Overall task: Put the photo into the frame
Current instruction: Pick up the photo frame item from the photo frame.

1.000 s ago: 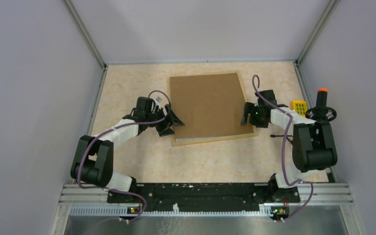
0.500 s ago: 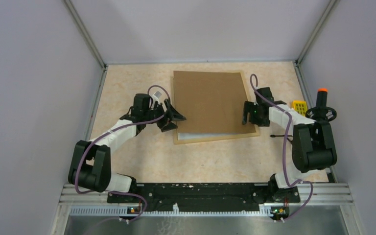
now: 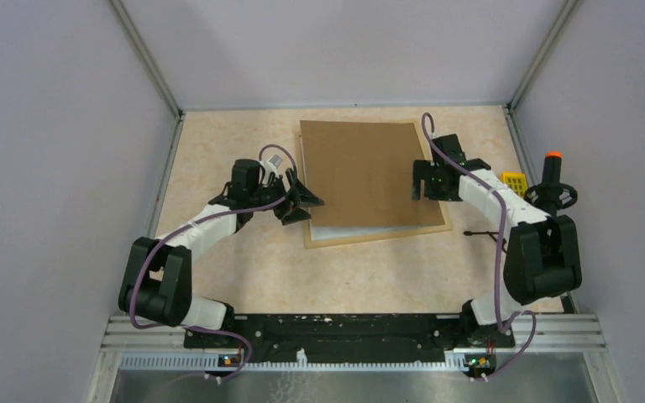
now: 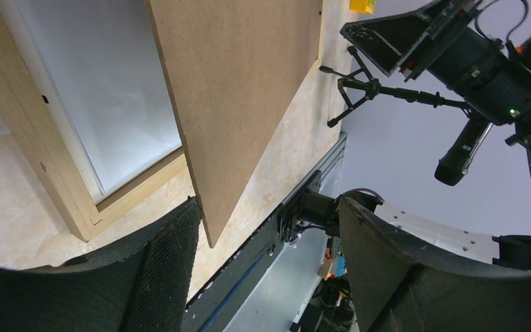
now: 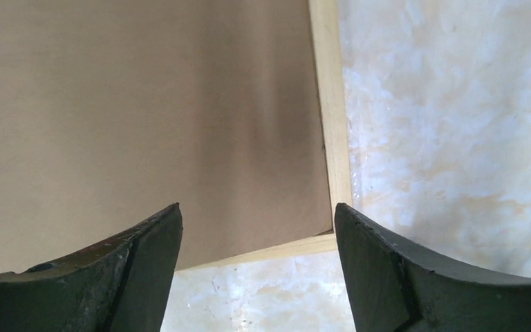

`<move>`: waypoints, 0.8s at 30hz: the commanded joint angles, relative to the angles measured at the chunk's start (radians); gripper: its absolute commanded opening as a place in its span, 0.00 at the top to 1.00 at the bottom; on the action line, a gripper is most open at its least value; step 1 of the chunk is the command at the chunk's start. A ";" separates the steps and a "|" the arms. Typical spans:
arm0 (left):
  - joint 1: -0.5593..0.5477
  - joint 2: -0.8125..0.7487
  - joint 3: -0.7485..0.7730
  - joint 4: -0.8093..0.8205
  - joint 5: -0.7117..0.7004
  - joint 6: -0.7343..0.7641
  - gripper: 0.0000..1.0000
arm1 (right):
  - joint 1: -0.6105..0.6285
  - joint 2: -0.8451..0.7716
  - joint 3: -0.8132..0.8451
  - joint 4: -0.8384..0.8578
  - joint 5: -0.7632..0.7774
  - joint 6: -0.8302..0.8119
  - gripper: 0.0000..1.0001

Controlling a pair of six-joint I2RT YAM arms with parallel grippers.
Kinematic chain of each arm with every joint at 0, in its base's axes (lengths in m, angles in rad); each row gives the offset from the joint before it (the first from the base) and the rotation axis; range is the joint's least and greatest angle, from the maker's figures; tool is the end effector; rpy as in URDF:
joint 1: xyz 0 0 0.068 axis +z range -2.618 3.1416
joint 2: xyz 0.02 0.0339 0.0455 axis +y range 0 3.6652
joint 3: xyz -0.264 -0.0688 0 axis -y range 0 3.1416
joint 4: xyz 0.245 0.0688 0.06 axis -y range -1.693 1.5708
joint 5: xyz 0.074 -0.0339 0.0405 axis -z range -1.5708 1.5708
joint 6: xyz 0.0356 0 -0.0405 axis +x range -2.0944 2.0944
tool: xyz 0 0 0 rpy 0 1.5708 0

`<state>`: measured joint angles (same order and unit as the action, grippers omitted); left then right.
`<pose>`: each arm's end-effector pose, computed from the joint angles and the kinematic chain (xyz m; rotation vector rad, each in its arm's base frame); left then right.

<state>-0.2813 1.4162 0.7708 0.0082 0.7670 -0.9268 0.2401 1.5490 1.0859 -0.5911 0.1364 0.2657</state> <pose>0.2729 -0.1046 0.2156 -0.2952 2.4049 -1.4681 0.3064 0.0700 0.2267 0.0805 2.6076 -0.0001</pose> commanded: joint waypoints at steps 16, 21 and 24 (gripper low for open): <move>-0.001 -0.003 0.035 0.092 0.028 -0.006 0.23 | 0.720 -0.481 -0.580 0.960 -0.150 -0.969 0.07; -0.001 -0.005 0.033 0.095 0.028 -0.009 0.23 | 0.845 -0.320 -0.633 1.222 0.060 -1.158 0.11; 0.000 -0.006 0.032 0.094 0.024 -0.012 0.23 | 0.893 -0.187 -0.627 1.348 0.165 -1.295 0.14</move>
<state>-0.2813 1.4166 0.7708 0.0177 0.7704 -0.9340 1.0790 1.2385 0.4625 0.4816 0.1345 -0.8051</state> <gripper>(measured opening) 0.768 0.882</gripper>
